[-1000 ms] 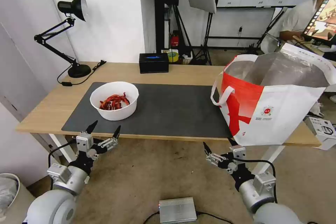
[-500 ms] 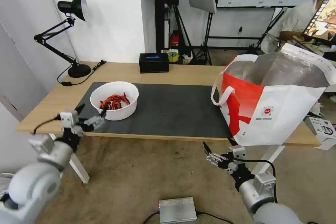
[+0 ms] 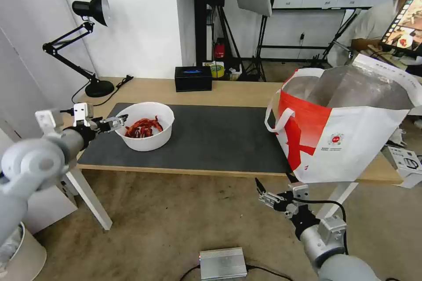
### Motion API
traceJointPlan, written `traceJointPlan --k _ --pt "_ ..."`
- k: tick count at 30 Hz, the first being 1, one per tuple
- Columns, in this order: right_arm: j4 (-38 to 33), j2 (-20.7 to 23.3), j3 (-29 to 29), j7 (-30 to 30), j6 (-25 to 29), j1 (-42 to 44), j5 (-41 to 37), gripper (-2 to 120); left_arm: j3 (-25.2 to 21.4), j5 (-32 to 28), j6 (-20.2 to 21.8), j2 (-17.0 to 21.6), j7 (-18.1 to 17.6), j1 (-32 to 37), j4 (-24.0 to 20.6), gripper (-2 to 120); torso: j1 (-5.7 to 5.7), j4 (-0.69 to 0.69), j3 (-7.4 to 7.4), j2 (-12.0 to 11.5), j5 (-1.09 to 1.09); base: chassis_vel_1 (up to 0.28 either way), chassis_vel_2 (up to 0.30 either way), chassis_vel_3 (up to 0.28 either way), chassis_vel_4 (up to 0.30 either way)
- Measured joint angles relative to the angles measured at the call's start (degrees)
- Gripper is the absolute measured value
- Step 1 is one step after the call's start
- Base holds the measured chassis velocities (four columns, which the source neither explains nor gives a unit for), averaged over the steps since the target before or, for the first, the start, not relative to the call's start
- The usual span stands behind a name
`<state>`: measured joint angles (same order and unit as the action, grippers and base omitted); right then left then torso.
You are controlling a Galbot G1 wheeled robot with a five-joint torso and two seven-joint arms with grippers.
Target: Pick up the trash from the table and place it into the takeout bag.
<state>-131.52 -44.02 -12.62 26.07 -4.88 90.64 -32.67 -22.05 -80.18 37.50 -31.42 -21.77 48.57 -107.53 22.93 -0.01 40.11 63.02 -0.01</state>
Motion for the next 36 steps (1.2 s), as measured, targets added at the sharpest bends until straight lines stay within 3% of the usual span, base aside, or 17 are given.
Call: traceJointPlan --k 4,9,14,24,36 --pt "0.0 0.0 0.0 0.0 0.0 0.0 0.0 100 1.25 -2.5 4.25 0.66 -0.95 -2.39 2.48 100 -0.01 0.02 -0.01 0.0 -0.01 0.0 0.0 0.0 0.0" --pt "0.0 0.0 0.0 0.0 0.0 0.0 0.0 100 3.36 -4.91 5.22 0.89 -1.02 -5.38 4.3 100 0.0 0.01 -0.01 0.01 0.0 0.0 0.0 0.0 0.0" --pt "0.0 0.0 0.0 0.0 0.0 0.0 0.0 100 8.37 -9.58 5.22 0.05 -3.29 -11.05 8.07 100 0.0 0.01 -0.01 0.01 0.0 0.0 0.0 0.0 0.0" --pt "0.0 0.0 0.0 0.0 0.0 0.0 0.0 100 15.19 -8.37 4.93 -2.84 -4.19 -16.85 13.83 100 0.0 0.0 0.0 0.0 0.01 0.0 0.0 0.0 0.0" --pt "0.0 0.0 0.0 0.0 0.0 0.0 0.0 100 16.99 -7.28 4.75 -3.64 -4.65 -17.53 15.82 99 -0.01 0.01 -0.01 0.01 0.01 0.0 0.0 0.0 0.0"
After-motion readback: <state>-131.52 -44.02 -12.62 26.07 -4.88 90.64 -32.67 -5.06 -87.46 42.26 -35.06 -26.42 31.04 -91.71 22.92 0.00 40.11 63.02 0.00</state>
